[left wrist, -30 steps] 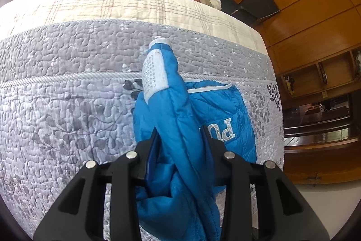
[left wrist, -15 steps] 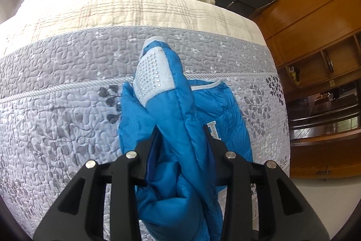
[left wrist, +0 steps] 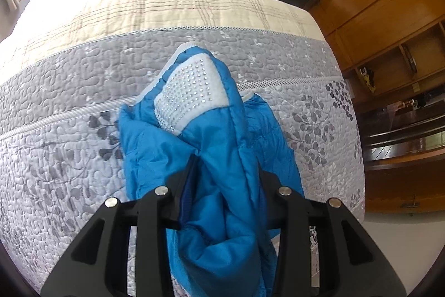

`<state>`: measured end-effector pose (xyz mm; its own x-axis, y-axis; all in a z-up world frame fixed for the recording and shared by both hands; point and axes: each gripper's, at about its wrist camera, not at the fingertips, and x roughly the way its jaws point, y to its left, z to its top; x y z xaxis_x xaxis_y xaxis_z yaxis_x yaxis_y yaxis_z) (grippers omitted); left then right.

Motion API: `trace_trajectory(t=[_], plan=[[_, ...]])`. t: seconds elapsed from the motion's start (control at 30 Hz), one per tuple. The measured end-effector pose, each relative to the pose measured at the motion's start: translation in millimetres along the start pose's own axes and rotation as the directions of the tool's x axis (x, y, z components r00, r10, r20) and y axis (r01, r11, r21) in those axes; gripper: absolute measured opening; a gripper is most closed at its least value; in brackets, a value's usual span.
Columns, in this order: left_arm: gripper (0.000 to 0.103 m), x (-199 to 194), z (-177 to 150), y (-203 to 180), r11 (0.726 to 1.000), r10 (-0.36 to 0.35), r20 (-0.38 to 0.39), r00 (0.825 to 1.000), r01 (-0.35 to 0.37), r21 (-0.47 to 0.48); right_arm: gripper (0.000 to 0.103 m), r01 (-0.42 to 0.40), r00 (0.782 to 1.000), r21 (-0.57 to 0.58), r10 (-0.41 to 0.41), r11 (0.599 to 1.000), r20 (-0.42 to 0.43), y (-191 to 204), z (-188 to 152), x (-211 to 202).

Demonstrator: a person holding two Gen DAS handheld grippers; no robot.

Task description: Fold large clothes

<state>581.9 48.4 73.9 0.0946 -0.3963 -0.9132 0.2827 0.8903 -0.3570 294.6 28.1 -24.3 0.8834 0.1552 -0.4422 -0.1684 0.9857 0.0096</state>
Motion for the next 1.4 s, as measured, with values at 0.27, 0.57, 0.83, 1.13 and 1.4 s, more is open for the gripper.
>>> trace_trajectory(t=[0.27, 0.57, 0.83, 1.13, 1.4], plan=[[0.038, 40.9, 7.2, -33.3, 0.999, 0.027, -0.037, 0.999, -0.025, 0.034, 0.036, 0.008, 1.000, 0.059, -0.007, 0.998, -0.019, -40.4, -10.3, -1.1], [0.039, 89.4, 8.3, -66.4, 0.996, 0.065, -0.067, 0.996, -0.061, 0.067, 0.036, -0.033, 0.998, 0.197, 0.043, 0.980, -0.044, -87.0, -36.8, 0.5], [0.052, 112.0, 5.3, -83.8, 0.996, 0.053, 0.001, 0.999, -0.053, 0.075, 0.036, -0.140, 0.984, 0.395, 0.171, 0.908, -0.046, -133.9, -64.7, 4.4], [0.074, 88.6, -15.5, -75.8, 0.975, -0.212, 0.225, 0.951, 0.192, 0.109, 0.058, -0.296, 0.902, 0.684, 0.430, 0.666, -0.028, -195.9, -101.6, 20.3], [0.087, 28.8, -67.2, -36.7, 0.938, -0.337, 0.306, 0.890, 0.291, 0.186, 0.077, -0.360, 0.816, 0.733, 0.575, 0.578, -0.053, -223.0, -84.8, 27.7]])
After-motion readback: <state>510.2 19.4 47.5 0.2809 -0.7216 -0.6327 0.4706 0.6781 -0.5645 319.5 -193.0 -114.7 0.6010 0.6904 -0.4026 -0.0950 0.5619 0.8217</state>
